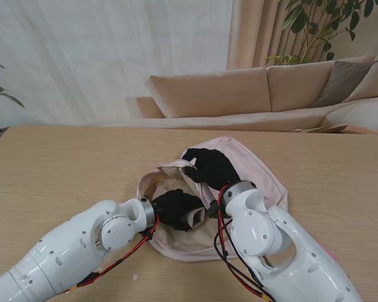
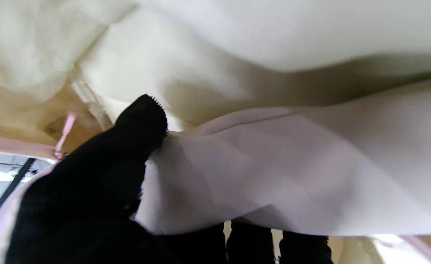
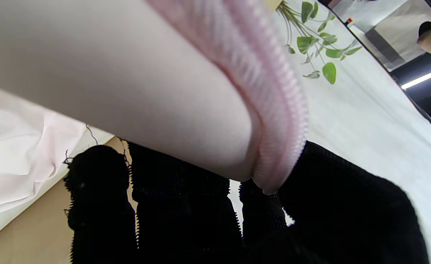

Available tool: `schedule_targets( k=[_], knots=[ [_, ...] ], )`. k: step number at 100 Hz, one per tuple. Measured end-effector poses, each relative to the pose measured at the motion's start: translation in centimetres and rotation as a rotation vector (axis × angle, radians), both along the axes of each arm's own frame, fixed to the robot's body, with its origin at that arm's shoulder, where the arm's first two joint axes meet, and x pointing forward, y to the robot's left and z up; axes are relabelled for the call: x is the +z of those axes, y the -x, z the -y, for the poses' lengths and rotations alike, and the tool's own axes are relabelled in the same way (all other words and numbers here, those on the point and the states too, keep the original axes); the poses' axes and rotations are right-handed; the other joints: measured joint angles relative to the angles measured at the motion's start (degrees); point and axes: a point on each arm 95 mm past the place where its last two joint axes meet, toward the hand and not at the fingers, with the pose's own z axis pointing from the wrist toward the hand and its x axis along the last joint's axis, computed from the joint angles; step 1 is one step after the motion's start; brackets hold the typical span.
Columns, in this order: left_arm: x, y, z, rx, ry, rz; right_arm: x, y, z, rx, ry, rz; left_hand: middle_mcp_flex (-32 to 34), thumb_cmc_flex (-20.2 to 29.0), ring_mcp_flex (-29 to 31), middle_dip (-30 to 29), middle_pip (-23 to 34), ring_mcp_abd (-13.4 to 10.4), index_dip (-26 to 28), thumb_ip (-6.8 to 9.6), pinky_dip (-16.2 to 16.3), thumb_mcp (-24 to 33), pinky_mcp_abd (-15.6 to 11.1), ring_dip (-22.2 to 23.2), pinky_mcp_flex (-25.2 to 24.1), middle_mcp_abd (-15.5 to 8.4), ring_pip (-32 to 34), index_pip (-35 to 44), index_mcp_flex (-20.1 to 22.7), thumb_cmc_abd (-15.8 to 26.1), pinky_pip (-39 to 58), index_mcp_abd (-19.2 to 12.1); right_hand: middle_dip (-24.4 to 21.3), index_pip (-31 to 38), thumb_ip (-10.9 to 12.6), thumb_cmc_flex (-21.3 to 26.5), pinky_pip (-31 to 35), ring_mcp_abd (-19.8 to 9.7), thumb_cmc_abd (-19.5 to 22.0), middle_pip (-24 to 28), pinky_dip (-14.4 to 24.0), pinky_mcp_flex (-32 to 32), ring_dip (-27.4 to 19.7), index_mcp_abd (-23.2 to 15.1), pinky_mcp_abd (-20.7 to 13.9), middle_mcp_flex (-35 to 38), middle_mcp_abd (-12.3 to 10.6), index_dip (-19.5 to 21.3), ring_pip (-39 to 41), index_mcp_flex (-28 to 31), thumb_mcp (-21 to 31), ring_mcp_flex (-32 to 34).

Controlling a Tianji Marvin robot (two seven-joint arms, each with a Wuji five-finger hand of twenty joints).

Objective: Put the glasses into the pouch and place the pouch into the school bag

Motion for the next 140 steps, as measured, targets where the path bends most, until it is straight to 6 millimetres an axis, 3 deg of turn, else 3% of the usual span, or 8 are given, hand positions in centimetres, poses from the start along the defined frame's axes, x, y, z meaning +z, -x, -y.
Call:
schedule_targets(
  k=[8,39,52,60,68,95,116,140],
  knots=[
    [-0.1,-0.2,0.1,0.041,-0.028,-0.056,-0.1,0.0,0.0,0.002,0.002,-0.003,-1.7,-0.1,-2.3,-1.9,-3.1,0.1,-4.0,0.0,-1.5,0.0,-0.2,-2.9,-1.7,0.3,-4.2,-4.7,0.0,0.0,-4.8,-0.1,0.0,0.0,0.0,0.0,0.0,0.0,0.0,0.0,0.0,0.0,0.0,0.0,0.0,0.0,0.0,0.0,0.0,0.0,0.0,0.0],
    [0.5,-0.4,0.5,0.045,-0.036,-0.065,-0.3,-0.1,0.1,0.002,0.007,-0.01,-8.0,-11.5,-9.6,-7.5,-12.0,0.5,-18.6,0.1,-4.3,-0.1,-0.2,-7.8,-6.8,0.3,-15.4,-23.3,0.2,0.8,-24.5,-0.9,0.0,0.0,0.0,0.0,0.0,0.0,0.0,0.0,0.0,0.1,0.0,0.0,0.0,0.0,0.0,0.0,0.0,0.0,0.0,0.0],
    [1.4,-0.1,0.1,0.053,-0.026,-0.05,-0.3,-0.2,0.3,-0.004,0.006,-0.011,-9.4,-16.1,-11.0,-10.2,-18.0,0.5,-20.9,0.12,-4.3,-0.8,0.4,-8.9,-7.2,0.2,-19.0,-28.7,1.1,0.9,-32.3,-2.3,0.0,0.0,0.0,0.0,0.0,0.1,0.0,0.0,0.0,0.6,0.0,0.0,0.0,0.0,0.0,0.0,0.0,0.0,0.0,0.3],
    [1.8,0.1,-0.2,0.056,-0.023,-0.04,-0.3,-0.2,0.4,-0.009,0.003,-0.013,-9.8,-22.4,-11.6,-10.2,-19.3,0.5,-20.7,0.13,-4.3,-1.2,0.8,-9.7,-7.0,0.2,-20.7,-29.8,1.2,1.0,-35.8,-2.8,0.0,0.0,0.0,0.0,0.6,0.1,0.0,0.0,0.0,0.6,0.0,0.0,0.0,0.0,0.0,0.0,0.0,0.0,0.0,0.3],
    [2.2,0.3,-0.6,0.07,-0.006,-0.039,-0.3,-0.2,0.5,-0.014,-0.003,-0.018,-10.3,-24.2,-12.3,-10.2,-19.5,0.5,-20.7,0.13,-4.3,-1.0,0.8,-10.0,-7.0,0.1,-21.4,-29.8,1.2,1.3,-37.0,-2.8,0.0,0.0,0.0,0.0,0.6,0.1,0.0,0.0,0.0,0.6,0.0,0.0,0.0,0.0,0.0,0.0,0.0,0.0,0.0,0.3],
    [4.2,1.4,-2.6,0.09,0.015,0.019,-0.4,-0.4,1.0,-0.035,-0.017,-0.03,-8.5,-20.4,-11.3,-8.0,-13.9,0.5,-17.0,0.16,-1.1,-7.5,0.8,-8.6,-4.8,0.0,-20.6,-23.8,1.2,9.4,-36.9,-2.9,0.0,0.0,0.0,0.0,0.6,0.1,0.0,0.0,0.0,0.6,0.0,0.0,0.0,0.0,0.1,0.0,0.0,0.0,0.0,0.3],
    [6.2,2.0,-5.3,0.112,0.039,0.061,-0.4,-0.5,1.2,-0.048,-0.025,-0.032,-5.6,-18.3,-10.0,-6.5,-11.4,0.5,-15.2,0.78,2.0,-9.4,0.8,-6.5,-3.1,0.1,-17.3,-19.0,3.6,10.3,-35.4,-3.5,0.0,0.0,0.0,0.0,0.6,0.1,0.0,0.0,0.0,0.7,0.0,0.0,0.6,0.0,0.1,-0.6,0.0,0.0,0.0,0.4],
    [7.6,2.1,-9.0,0.198,0.047,0.123,-1.1,-0.8,0.6,-0.031,-0.024,-0.05,-5.6,-17.6,-10.0,-6.4,-11.4,0.6,-12.7,1.28,2.9,-10.5,0.8,-6.3,-3.0,0.2,-16.3,-15.7,3.6,10.3,-35.4,-3.5,0.0,0.0,0.0,0.0,0.6,0.1,-0.7,0.0,0.0,1.3,0.0,0.0,0.6,0.0,0.2,-1.6,0.0,0.8,0.1,0.4]
  ],
)
